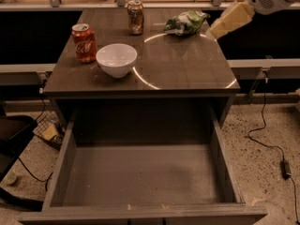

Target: Place green jalapeno chip bag into white bowl

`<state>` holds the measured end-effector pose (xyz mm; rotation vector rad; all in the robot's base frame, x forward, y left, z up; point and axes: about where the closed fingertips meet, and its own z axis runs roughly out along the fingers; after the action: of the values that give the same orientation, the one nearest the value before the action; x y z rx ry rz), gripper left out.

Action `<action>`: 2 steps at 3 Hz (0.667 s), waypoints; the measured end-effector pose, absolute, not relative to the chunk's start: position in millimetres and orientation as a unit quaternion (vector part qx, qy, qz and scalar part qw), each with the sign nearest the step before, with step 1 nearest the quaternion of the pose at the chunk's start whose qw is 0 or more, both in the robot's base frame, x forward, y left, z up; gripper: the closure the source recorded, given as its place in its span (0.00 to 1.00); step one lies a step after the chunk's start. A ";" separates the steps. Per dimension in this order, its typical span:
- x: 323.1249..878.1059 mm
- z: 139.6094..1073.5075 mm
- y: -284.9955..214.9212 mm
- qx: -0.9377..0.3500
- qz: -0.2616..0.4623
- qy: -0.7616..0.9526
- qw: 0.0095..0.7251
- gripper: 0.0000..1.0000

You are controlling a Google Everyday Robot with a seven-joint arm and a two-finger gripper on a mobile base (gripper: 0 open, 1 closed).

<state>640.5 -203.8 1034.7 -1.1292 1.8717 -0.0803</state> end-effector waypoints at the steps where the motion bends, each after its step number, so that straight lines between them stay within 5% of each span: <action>1: 684.8 1042.6 -195.4 -0.397 -0.045 0.765 0.504 0.00; 2: 710.1 1034.9 -184.8 -0.346 -0.060 0.773 0.528 0.00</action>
Offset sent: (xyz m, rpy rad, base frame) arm 0.1006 0.0262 -0.0175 0.4242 -0.0744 -0.4868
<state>710.1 -184.8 1034.9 -0.8279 1.8482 -0.1424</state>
